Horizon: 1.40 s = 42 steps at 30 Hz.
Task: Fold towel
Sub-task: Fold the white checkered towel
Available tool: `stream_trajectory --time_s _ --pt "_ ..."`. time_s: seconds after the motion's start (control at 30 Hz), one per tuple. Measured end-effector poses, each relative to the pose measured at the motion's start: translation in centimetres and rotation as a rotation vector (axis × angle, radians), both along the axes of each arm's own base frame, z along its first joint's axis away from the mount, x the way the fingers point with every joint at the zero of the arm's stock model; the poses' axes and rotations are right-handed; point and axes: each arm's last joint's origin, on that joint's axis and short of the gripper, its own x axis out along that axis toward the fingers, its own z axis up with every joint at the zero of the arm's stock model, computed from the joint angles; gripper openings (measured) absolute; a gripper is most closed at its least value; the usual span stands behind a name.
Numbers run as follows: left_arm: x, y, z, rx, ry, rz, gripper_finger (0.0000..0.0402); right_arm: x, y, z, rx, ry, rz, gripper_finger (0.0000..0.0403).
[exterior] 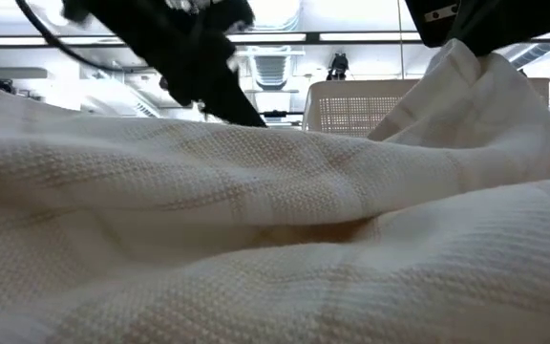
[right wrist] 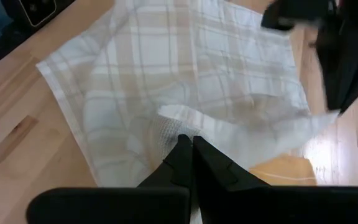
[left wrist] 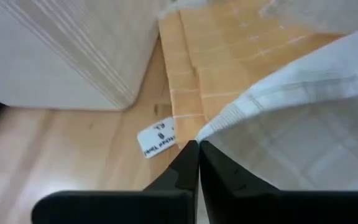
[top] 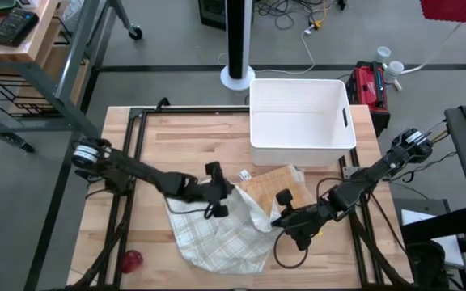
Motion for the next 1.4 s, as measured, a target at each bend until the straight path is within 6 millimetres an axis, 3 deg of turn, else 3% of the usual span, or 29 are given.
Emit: stream_trajectory --time_s 0.13,0.2,0.33,0.5,0.7,0.9,1.03,1.17,1.27,1.4 --pt "-1.4 -3.1 2.5 0.144 0.018 0.043 0.0001 -0.3 -0.2 0.6 -0.003 -0.016 -0.009 0.0" --pt "-2.5 -5.2 4.9 0.225 0.023 0.088 0.0001 -0.7 -0.3 1.7 -0.044 -0.016 -0.053 0.0" --pt "-5.3 -9.8 11.6 0.355 -0.075 0.144 0.0 -1.8 -0.8 6.4 -0.097 -0.018 -0.15 0.0" --pt "-8.2 -13.5 18.7 0.483 -0.209 0.129 0.0 -2.4 -1.3 12.3 -0.096 -0.082 -0.195 0.0" --pt "-11.5 -14.7 27.2 0.657 -0.319 0.153 0.0 -3.8 -2.8 19.6 -0.12 -0.237 -0.304 0.0" --pt "-13.5 -12.2 33.5 0.691 -0.304 0.158 0.0 -6.1 -4.8 26.6 -0.225 -0.443 -0.408 0.0" --pt "-14.0 -10.2 36.3 0.74 -0.26 0.176 0.0 -7.9 -6.3 29.9 -0.283 -0.534 -0.489 0.0" --pt "-13.7 -9.9 37.7 0.721 -0.268 0.2 0.0 -8.7 -6.8 31.2 -0.21 -0.566 -0.478 0.0" --pt "-13.4 -10.0 37.4 0.693 -0.287 0.216 0.0 -8.7 -6.6 30.6 -0.141 -0.52 -0.421 0.0" --pt "-12.2 -11.2 35.1 0.692 -0.288 0.216 0.0 -7.8 -5.5 29.3 0.01 -0.446 -0.3 0.0"
